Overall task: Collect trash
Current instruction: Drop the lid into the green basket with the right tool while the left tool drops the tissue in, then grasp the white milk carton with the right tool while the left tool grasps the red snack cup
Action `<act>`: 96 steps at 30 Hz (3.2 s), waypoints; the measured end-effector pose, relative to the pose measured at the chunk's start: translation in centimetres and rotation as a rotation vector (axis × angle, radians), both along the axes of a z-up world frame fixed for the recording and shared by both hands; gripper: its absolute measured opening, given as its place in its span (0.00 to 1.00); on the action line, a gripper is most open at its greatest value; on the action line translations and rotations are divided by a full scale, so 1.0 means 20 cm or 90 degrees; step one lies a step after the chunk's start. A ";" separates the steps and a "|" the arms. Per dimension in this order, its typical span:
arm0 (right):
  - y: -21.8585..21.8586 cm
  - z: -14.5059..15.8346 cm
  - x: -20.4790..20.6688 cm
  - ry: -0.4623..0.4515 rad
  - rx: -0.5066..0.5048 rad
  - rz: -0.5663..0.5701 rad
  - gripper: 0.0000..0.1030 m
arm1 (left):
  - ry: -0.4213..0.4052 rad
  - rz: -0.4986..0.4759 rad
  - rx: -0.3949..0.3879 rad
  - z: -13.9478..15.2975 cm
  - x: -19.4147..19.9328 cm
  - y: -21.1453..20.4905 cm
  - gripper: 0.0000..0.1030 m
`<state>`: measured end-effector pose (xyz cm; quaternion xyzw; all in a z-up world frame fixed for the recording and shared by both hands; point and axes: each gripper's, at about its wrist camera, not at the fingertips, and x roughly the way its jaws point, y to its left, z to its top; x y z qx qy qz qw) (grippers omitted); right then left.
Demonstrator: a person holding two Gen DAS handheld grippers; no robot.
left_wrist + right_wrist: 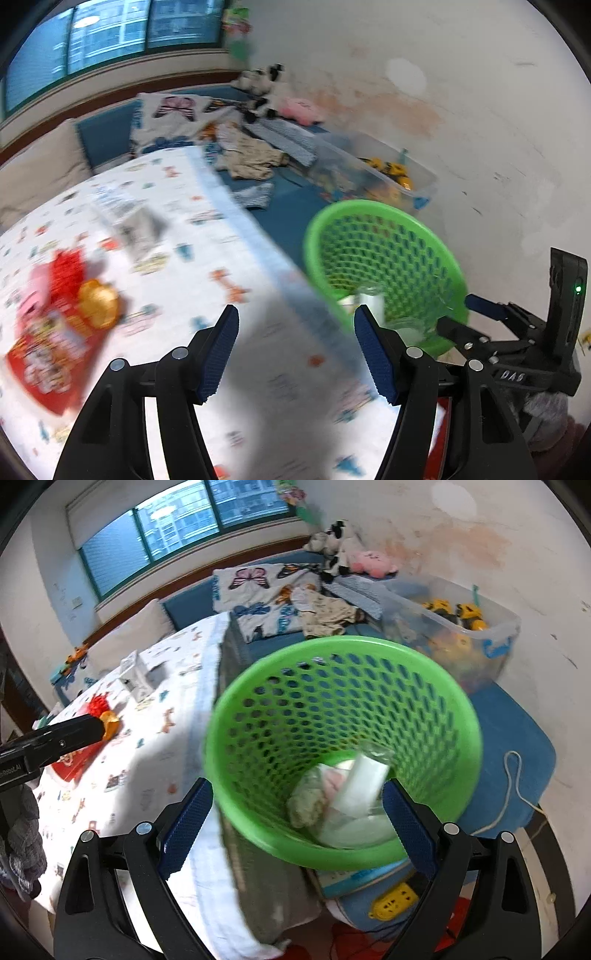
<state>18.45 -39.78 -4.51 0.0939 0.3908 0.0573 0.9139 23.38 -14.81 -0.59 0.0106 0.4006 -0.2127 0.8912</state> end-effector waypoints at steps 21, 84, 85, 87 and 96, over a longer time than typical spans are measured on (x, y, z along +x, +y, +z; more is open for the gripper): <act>0.54 0.07 0.18 -0.003 -0.019 0.143 0.90 | 0.053 0.038 0.217 -0.06 0.20 0.69 0.75; 1.47 0.05 1.25 0.042 -0.121 0.286 0.69 | 0.051 0.176 0.133 -0.04 -0.11 1.22 0.66; 1.47 0.04 1.26 0.047 -0.124 0.285 0.67 | 0.051 0.175 0.133 -0.04 -0.11 1.22 0.66; 1.47 0.02 1.27 0.057 -0.123 0.287 0.59 | 0.049 0.176 0.133 -0.05 -0.12 1.23 0.66; 1.42 0.02 1.18 0.054 -0.119 0.285 0.45 | 0.055 0.175 0.125 -0.06 -0.12 1.20 0.66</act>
